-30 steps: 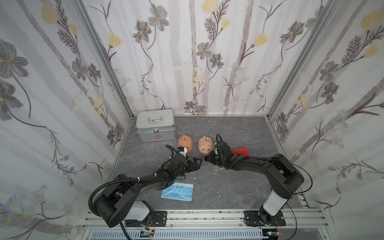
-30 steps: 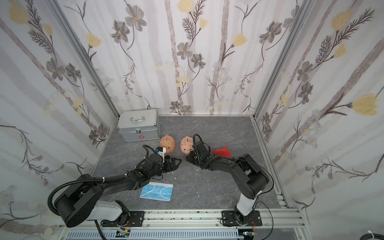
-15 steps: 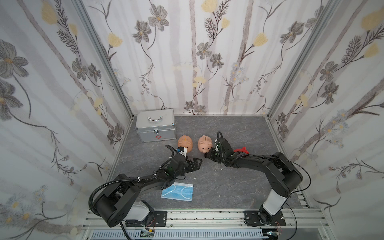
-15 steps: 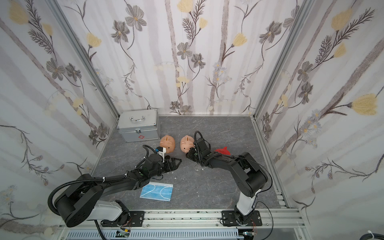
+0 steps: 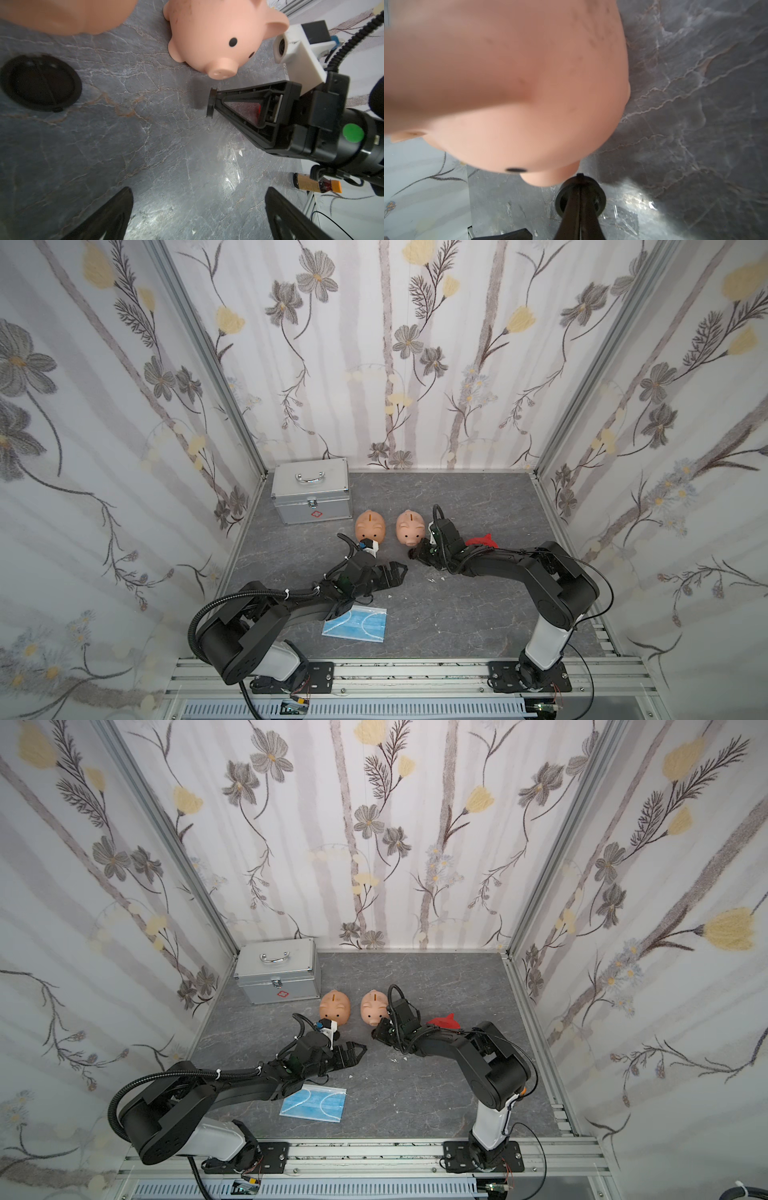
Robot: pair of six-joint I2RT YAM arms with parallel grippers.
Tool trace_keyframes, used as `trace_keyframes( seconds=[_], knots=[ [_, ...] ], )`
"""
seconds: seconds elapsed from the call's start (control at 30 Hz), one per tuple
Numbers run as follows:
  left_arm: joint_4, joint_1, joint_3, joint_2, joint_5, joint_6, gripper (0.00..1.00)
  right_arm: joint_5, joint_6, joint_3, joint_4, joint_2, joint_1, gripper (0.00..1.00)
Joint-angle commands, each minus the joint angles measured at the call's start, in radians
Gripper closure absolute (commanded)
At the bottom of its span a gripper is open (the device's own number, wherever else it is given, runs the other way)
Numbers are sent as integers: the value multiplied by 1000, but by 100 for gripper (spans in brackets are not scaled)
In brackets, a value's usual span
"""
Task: Open piggy banks
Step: Place the lid at the center of the board, then move the piggy bank to the center of the board.
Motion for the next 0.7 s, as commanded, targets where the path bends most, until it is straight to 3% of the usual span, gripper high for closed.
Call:
trace_keyframes(
  seconds=[0.0,0.33,0.53,0.67],
  knots=[
    [47,-1,10,2,2,2,0,-20,12,6,55,11,2,88],
    [13,-6,17,-18,-16,18,0,-19,6,-12,55,-41,1,84],
    [-126,-91,135,-9,-95,116,0,96,-54,-95,-16,-272,2,81],
    [-160,-133,248,70,-92,162,0,253,-111,-133,-153,-455,-12,71]
  ],
)
